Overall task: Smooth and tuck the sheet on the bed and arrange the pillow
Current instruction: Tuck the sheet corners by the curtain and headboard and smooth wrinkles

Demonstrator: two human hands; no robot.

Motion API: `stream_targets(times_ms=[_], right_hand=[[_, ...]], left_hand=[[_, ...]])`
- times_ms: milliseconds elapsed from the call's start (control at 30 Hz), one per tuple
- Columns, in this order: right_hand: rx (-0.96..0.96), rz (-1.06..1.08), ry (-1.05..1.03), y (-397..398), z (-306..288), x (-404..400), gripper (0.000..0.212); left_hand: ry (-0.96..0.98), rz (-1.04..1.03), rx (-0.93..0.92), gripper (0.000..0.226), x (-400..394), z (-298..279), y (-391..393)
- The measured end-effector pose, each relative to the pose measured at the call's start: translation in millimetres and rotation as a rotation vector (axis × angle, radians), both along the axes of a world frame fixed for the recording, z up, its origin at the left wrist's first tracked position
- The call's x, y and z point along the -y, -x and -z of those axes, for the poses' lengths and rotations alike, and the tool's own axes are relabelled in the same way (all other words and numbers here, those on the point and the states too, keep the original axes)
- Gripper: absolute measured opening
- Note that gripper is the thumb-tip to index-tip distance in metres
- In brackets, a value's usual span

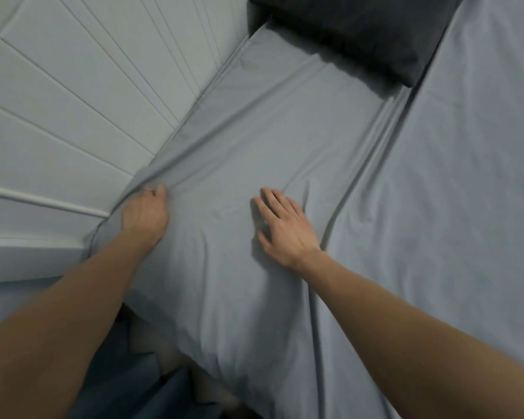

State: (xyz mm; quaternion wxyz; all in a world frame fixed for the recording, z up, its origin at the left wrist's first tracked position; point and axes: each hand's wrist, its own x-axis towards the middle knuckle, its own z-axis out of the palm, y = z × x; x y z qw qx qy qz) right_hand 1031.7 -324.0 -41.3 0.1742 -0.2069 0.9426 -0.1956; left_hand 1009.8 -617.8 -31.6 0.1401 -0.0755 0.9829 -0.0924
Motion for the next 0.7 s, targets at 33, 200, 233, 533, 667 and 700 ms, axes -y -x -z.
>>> stream_targets(times_ms=[33, 200, 233, 533, 667, 700], right_hand=[[-0.005, -0.007, -0.002, 1, 0, 6, 0.072], [-0.003, -0.046, 0.008, 2, 0, 26, 0.072], [0.001, -0.048, 0.005, 2, 0, 29, 0.072], [0.024, -0.056, 0.005, 7, 4, 33, 0.071], [0.04, -0.052, 0.011, 6, 6, 33, 0.07], [0.046, -0.055, 0.012, 6, 6, 34, 0.07]], left_hand=[[0.009, 0.03, 0.005, 0.016, 2, -2, 1], [0.028, 0.1, -0.083, 0.009, 18, -7, 0], [0.038, 0.075, -0.098, 0.009, 23, -7, 0], [0.004, 0.017, -0.169, 0.013, 40, -5, -3], [-0.028, -0.096, -0.248, 0.026, 35, -3, -14], [-0.033, -0.13, -0.245, 0.026, 33, -3, -15]])
